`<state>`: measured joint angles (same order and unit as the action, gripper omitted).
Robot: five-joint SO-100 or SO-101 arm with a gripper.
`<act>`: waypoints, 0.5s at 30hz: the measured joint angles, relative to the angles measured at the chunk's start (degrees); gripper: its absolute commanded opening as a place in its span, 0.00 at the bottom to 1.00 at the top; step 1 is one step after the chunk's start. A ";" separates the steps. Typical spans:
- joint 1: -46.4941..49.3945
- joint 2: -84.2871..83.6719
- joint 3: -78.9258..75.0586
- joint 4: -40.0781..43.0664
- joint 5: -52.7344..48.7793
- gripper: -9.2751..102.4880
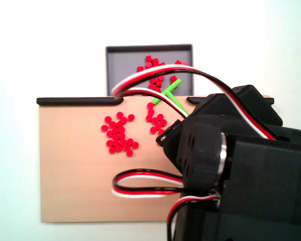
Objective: Push granules from right to the grey container
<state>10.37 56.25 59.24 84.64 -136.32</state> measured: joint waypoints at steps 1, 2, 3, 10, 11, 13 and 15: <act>-0.26 0.00 0.00 0.00 1.85 0.08; -0.53 0.09 0.00 -0.09 4.13 0.08; -0.70 0.26 0.00 -0.09 6.59 0.08; -2.99 5.62 0.00 0.26 26.46 0.08; -3.43 6.86 0.00 0.26 29.71 0.08; -4.39 9.67 0.00 0.70 35.68 0.08; -5.45 13.27 0.53 2.64 41.22 0.08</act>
<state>4.92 69.52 59.77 87.28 -95.10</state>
